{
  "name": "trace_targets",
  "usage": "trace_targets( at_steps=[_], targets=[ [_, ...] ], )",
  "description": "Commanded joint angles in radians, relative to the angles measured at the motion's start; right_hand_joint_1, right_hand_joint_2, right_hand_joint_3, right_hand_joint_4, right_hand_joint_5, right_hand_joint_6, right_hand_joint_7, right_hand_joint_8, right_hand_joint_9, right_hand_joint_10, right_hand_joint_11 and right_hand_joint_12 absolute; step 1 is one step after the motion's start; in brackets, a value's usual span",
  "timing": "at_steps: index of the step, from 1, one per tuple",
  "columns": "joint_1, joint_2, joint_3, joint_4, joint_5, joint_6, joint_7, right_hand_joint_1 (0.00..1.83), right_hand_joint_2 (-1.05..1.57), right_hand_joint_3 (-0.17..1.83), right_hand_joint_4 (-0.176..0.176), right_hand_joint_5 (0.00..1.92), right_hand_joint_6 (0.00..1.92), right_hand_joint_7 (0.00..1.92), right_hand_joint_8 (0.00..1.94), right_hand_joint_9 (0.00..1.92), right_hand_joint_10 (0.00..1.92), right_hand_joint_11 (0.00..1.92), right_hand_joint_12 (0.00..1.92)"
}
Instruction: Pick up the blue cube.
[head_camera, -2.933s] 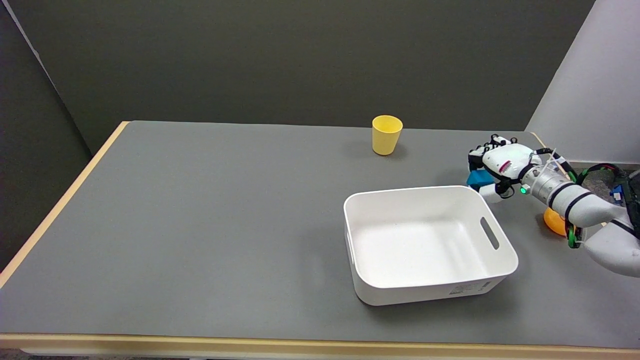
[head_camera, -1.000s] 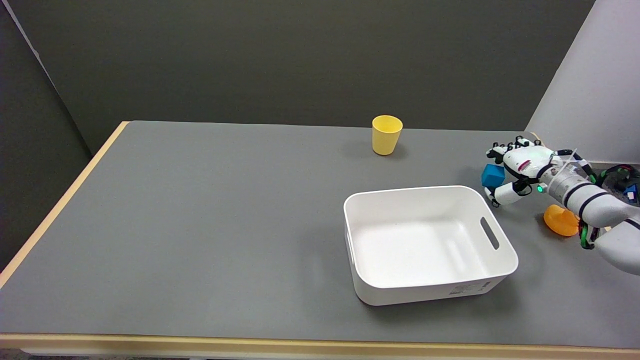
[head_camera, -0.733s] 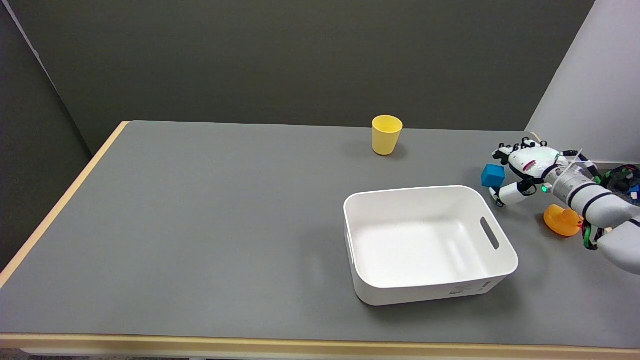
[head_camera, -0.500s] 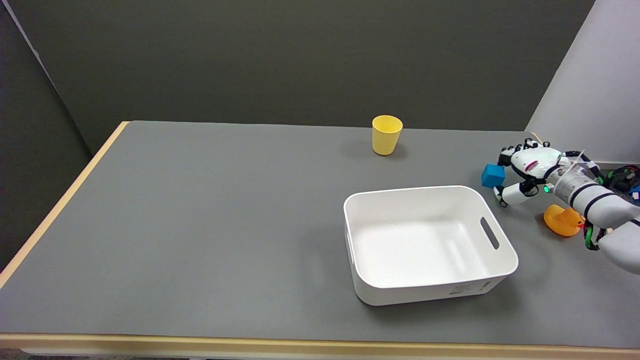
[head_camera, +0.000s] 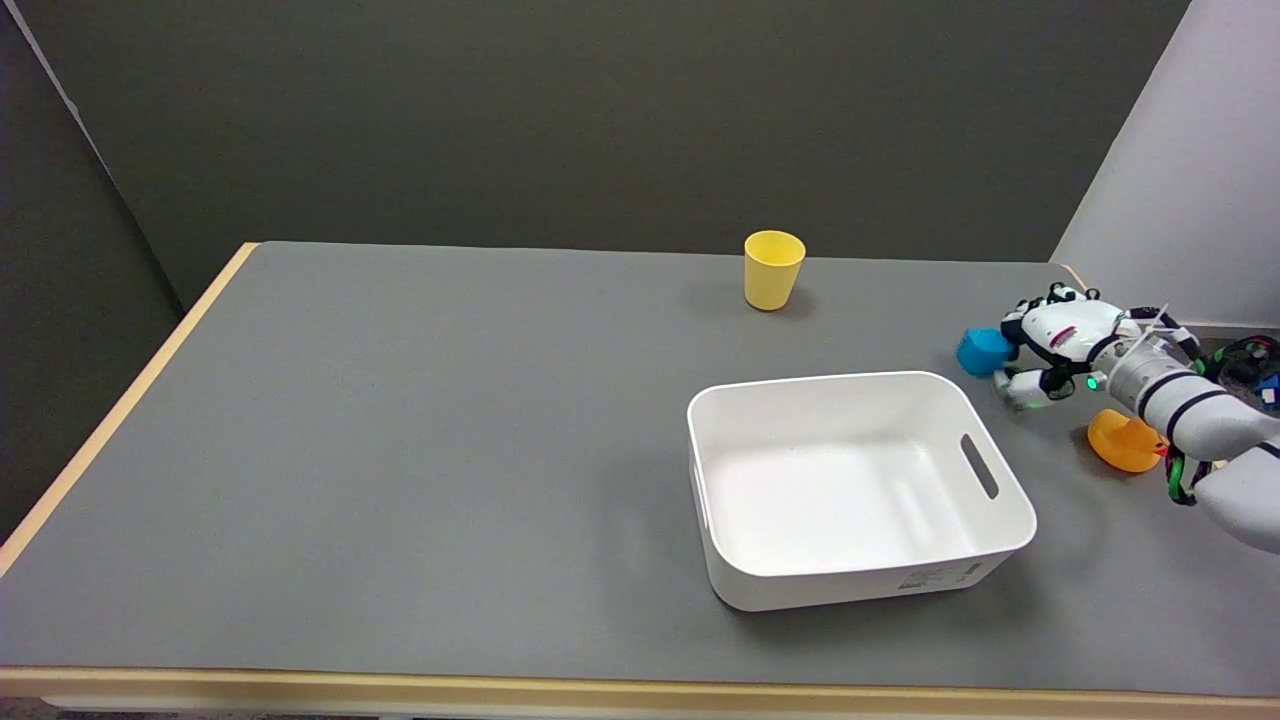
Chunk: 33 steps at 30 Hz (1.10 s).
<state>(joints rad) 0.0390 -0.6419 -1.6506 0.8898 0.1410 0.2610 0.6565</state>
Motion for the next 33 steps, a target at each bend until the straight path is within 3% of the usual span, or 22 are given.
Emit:
trace_targets(
  at_steps=[1, 3, 7, 11, 14, 33],
  targets=[
    [0.002, -0.008, -0.003, -0.007, 0.007, 0.001, 0.004, 0.67, 0.82, 0.90, -0.082, 0.44, 1.15, 0.31, 1.12, 0.30, 1.09, 0.00, 1.08],
    [0.002, -0.008, -0.003, -0.006, 0.007, 0.001, 0.005, 0.66, 0.78, 0.91, -0.067, 0.38, 1.03, 0.26, 1.08, 0.29, 1.09, 0.00, 1.07],
    [0.004, -0.008, -0.003, -0.003, 0.007, 0.000, 0.005, 0.63, 0.72, 0.93, -0.081, 0.35, 0.75, 0.26, 1.01, 0.29, 1.08, 0.00, 1.04],
    [0.005, -0.010, -0.003, -0.003, 0.011, -0.001, 0.005, 0.62, 0.70, 0.94, -0.085, 0.32, 0.65, 0.27, 0.96, 0.28, 1.06, 0.00, 1.03],
    [0.006, -0.011, -0.003, -0.003, 0.025, -0.001, 0.005, 0.69, 0.71, 0.87, -0.086, 0.31, 0.63, 0.25, 0.98, 0.26, 1.11, 0.00, 1.05],
    [0.127, -0.027, -0.053, -0.025, 0.035, 0.003, 0.007, 0.60, 0.69, 0.86, -0.103, 0.27, 0.53, 0.29, 0.79, 0.24, 1.10, 0.00, 1.05]
  ],
)
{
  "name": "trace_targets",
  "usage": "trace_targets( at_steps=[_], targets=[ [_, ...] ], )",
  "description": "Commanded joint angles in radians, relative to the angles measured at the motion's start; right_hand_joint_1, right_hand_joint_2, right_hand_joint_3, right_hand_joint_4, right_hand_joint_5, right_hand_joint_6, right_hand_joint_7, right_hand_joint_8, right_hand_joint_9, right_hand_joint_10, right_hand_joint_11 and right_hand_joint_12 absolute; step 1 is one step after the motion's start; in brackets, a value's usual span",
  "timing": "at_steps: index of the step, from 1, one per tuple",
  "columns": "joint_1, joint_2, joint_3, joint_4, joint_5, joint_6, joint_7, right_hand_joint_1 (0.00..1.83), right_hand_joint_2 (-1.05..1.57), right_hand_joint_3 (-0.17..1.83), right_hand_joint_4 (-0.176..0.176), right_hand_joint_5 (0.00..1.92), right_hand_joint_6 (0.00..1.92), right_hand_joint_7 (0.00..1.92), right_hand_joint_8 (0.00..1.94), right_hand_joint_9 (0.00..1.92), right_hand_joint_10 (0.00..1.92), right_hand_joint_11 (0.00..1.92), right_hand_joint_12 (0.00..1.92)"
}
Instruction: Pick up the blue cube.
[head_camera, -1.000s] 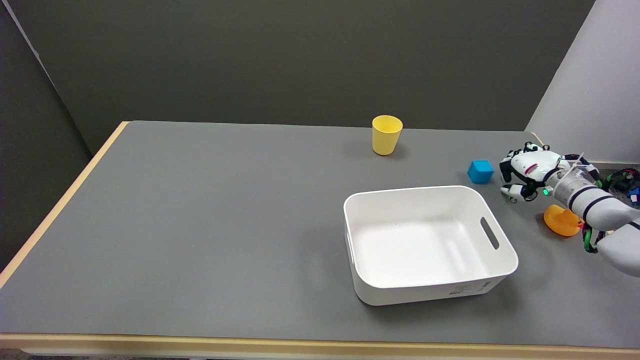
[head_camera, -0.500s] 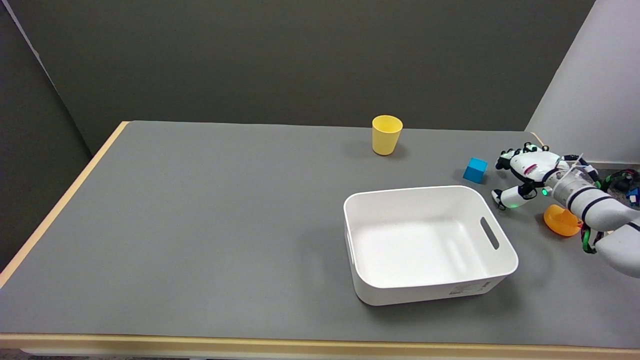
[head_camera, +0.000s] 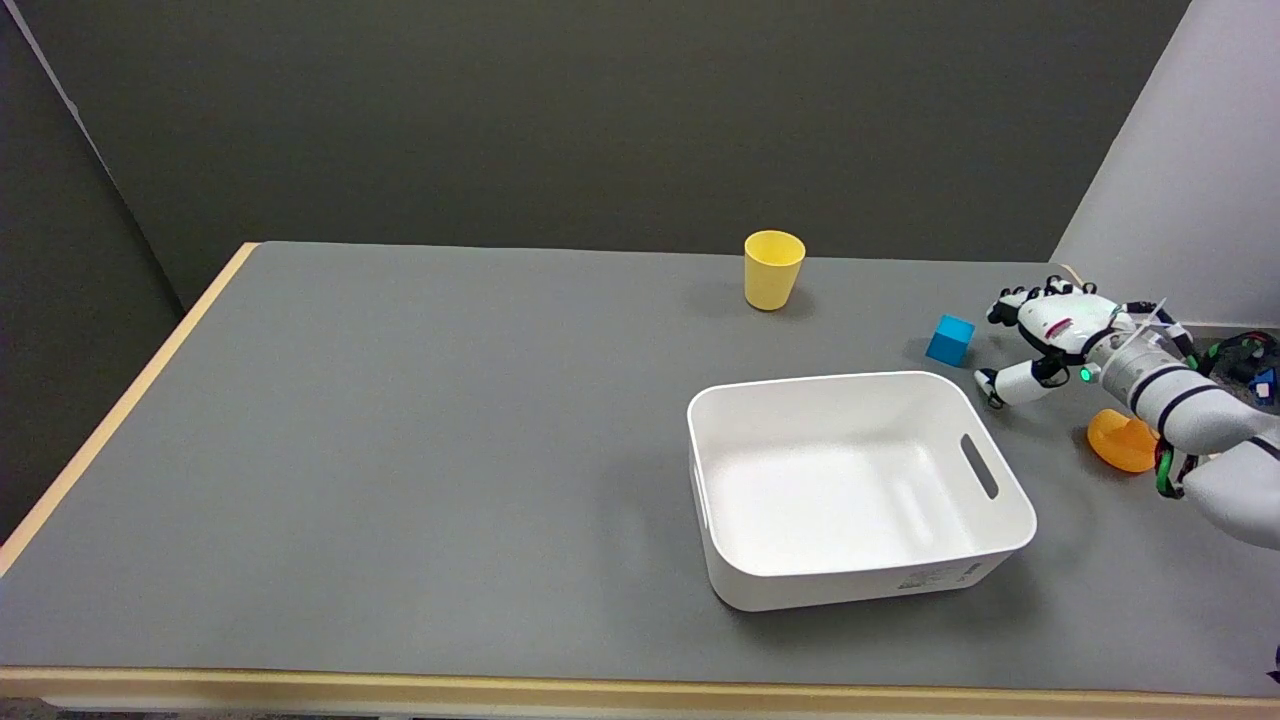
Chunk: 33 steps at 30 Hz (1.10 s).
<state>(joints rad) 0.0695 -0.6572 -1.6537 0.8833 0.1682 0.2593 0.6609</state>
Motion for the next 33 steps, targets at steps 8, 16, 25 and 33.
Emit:
trace_targets(
  at_steps=[8, 16, 25, 33],
  targets=[
    [0.159, -0.020, -0.122, -0.055, 0.008, 0.012, 0.004, 0.59, 0.69, 0.86, -0.104, 0.27, 0.53, 0.30, 0.78, 0.24, 1.09, 0.00, 1.05],
    [0.181, -0.040, -0.144, -0.088, 0.006, 0.020, 0.025, 0.59, 0.69, 0.85, -0.106, 0.28, 0.54, 0.31, 0.77, 0.24, 1.09, 0.00, 1.05],
    [0.194, -0.042, -0.162, -0.091, -0.006, 0.021, 0.020, 0.54, 0.68, 0.94, -0.108, 0.31, 0.61, 0.32, 0.75, 0.26, 1.03, 0.00, 1.03],
    [0.200, -0.042, -0.174, -0.100, -0.008, 0.039, 0.016, 0.66, 0.77, 0.91, -0.090, 0.46, 1.05, 0.37, 0.85, 0.29, 1.09, 0.00, 1.07]
  ],
)
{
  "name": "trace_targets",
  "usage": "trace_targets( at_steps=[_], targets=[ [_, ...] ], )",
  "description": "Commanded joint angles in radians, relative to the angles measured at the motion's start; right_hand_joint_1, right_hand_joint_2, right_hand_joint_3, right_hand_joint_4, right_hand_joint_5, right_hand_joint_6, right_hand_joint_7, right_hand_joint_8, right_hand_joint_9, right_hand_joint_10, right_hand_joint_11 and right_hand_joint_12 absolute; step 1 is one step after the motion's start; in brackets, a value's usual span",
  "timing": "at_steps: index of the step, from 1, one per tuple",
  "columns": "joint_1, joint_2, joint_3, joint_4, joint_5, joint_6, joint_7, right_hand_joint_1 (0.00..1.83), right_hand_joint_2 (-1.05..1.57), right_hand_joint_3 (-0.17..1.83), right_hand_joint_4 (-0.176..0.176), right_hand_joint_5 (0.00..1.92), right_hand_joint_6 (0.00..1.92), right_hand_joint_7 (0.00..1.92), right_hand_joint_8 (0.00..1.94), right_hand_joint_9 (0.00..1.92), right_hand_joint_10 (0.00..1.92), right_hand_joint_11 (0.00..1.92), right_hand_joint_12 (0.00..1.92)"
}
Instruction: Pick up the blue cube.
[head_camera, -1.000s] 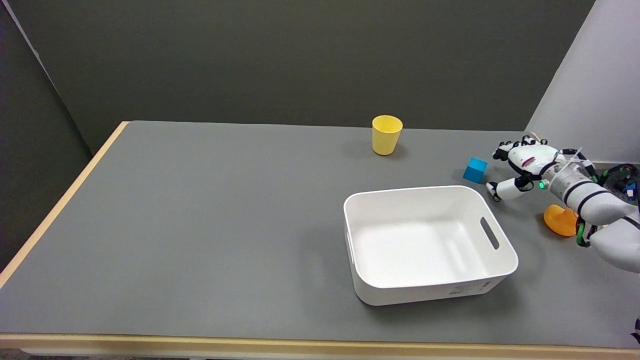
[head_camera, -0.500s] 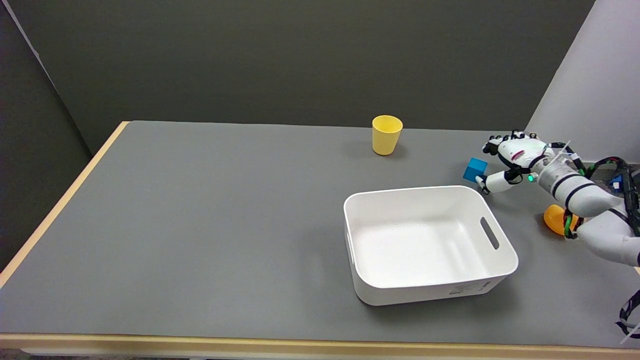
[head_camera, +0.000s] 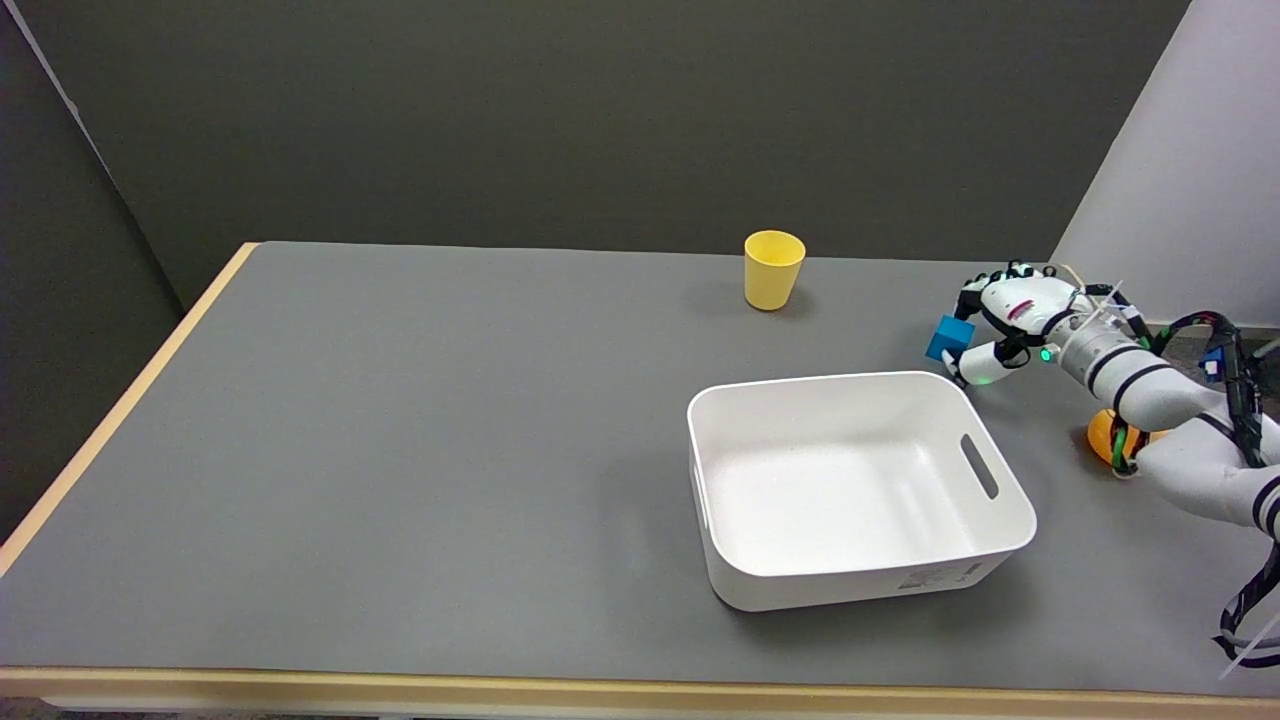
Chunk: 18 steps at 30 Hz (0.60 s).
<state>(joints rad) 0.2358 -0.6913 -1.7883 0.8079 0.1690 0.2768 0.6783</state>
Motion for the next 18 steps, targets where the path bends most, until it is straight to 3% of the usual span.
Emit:
trace_targets(
  at_steps=[1, 3, 5, 13, 18],
  targets=[
    [0.034, -0.008, -0.040, -0.024, -0.009, 0.023, -0.001, 0.68, 0.77, 0.90, -0.092, 0.47, 1.09, 0.36, 0.89, 0.29, 1.10, 0.00, 1.08],
    [0.034, -0.008, -0.041, -0.024, -0.014, 0.023, -0.001, 0.79, 0.83, 0.79, -0.096, 0.50, 1.23, 0.34, 1.00, 0.30, 1.15, 0.00, 1.11],
    [0.034, -0.008, -0.042, -0.024, -0.021, 0.023, -0.001, 0.94, 1.19, 0.29, -0.049, 0.61, 1.58, 0.35, 1.06, 0.29, 1.17, 0.00, 1.11],
    [0.029, -0.008, -0.044, -0.020, -0.030, 0.037, -0.001, 0.96, 1.14, 0.35, -0.043, 0.65, 1.55, 0.37, 1.19, 0.29, 1.25, 0.00, 1.12],
    [0.026, -0.008, -0.040, -0.015, -0.031, 0.048, -0.001, 0.94, 1.11, 0.49, -0.069, 0.61, 1.65, 0.44, 1.13, 0.34, 1.18, 0.05, 1.01]
  ],
)
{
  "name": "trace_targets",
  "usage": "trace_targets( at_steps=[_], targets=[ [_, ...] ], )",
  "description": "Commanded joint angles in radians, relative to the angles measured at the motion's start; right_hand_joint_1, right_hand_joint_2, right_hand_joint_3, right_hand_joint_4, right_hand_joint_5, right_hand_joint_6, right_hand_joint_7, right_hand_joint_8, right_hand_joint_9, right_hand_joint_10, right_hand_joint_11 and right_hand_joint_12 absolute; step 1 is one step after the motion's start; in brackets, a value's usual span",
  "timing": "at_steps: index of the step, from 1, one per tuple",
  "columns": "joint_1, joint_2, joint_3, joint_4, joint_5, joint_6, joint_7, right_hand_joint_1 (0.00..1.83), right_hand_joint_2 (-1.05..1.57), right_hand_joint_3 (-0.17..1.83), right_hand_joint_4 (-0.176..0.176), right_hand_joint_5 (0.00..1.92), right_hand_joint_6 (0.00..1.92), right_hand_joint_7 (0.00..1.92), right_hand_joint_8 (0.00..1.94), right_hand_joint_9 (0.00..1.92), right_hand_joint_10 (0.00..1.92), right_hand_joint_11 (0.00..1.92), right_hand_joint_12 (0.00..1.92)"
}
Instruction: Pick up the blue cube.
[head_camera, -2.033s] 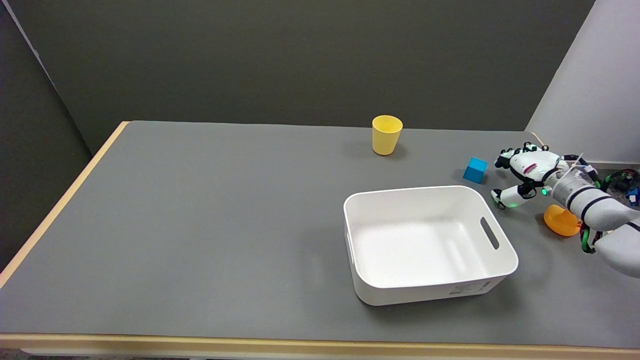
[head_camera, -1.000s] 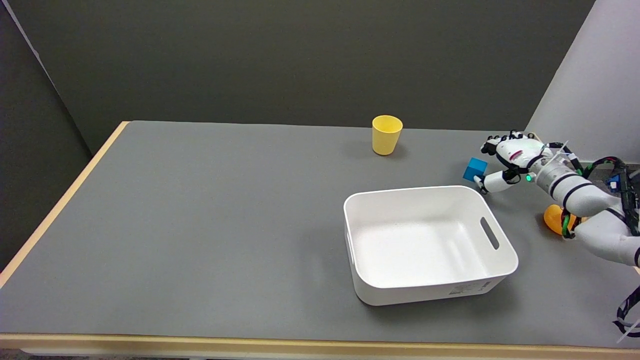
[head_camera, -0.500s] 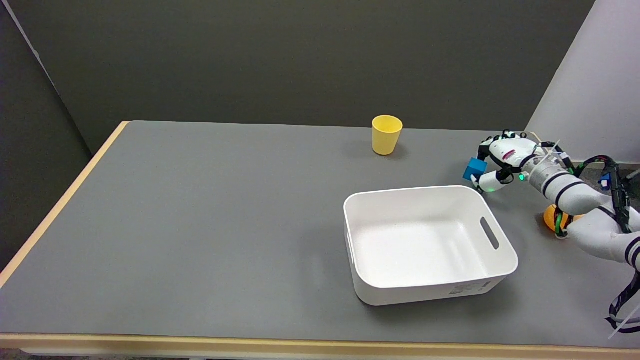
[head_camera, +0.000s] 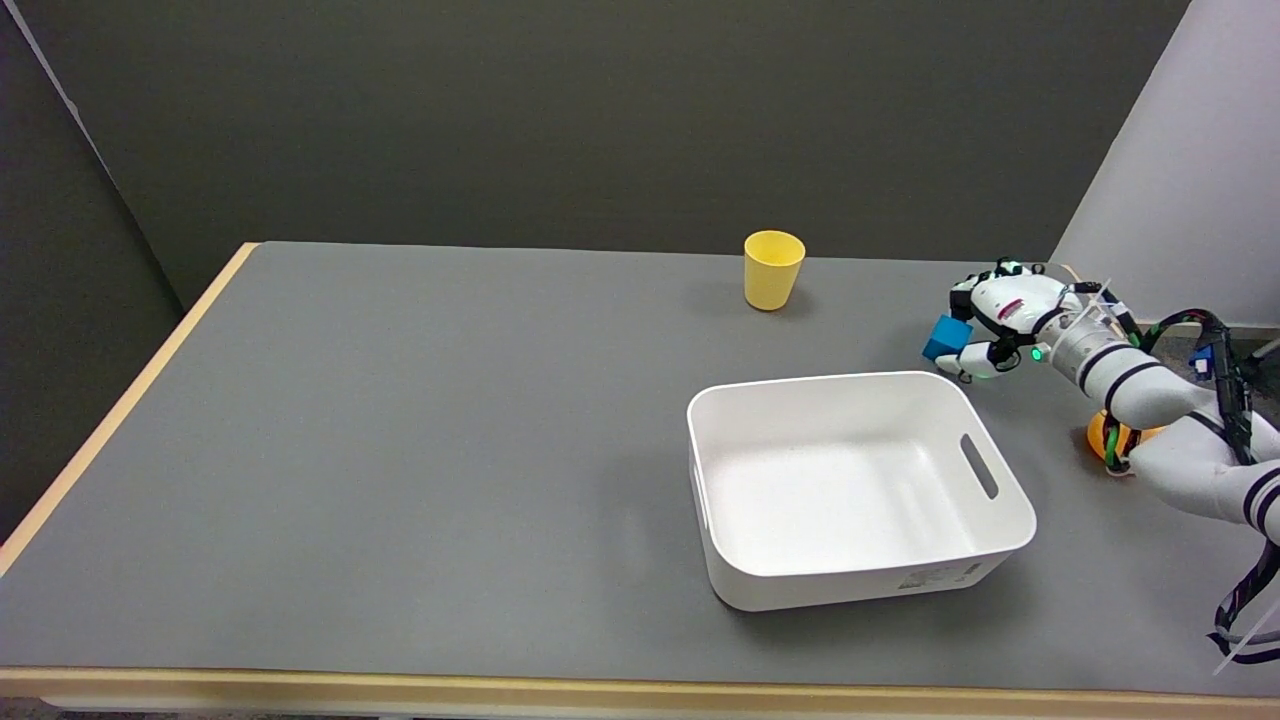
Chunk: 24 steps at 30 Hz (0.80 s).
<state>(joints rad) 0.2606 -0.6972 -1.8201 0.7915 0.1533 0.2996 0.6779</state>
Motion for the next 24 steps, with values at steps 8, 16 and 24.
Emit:
trace_targets(
  at_steps=[8, 16, 24],
  targets=[
    [-0.108, -0.002, 0.155, 0.134, -0.015, 0.081, -0.044, 0.93, 1.11, 0.50, -0.077, 0.60, 1.68, 0.46, 1.18, 0.35, 1.26, 0.05, 1.03],
    [-0.363, -0.055, 0.480, 0.413, 0.077, 0.307, -0.072, 0.96, 1.08, 0.47, -0.034, 0.66, 1.57, 0.48, 1.36, 0.36, 1.44, 0.06, 1.23],
    [-0.637, -0.155, 0.648, 0.620, 0.246, 0.604, -0.119, 1.08, 1.20, 0.28, 0.007, 0.67, 1.58, 0.55, 1.64, 0.37, 1.53, 0.11, 1.32]
  ],
)
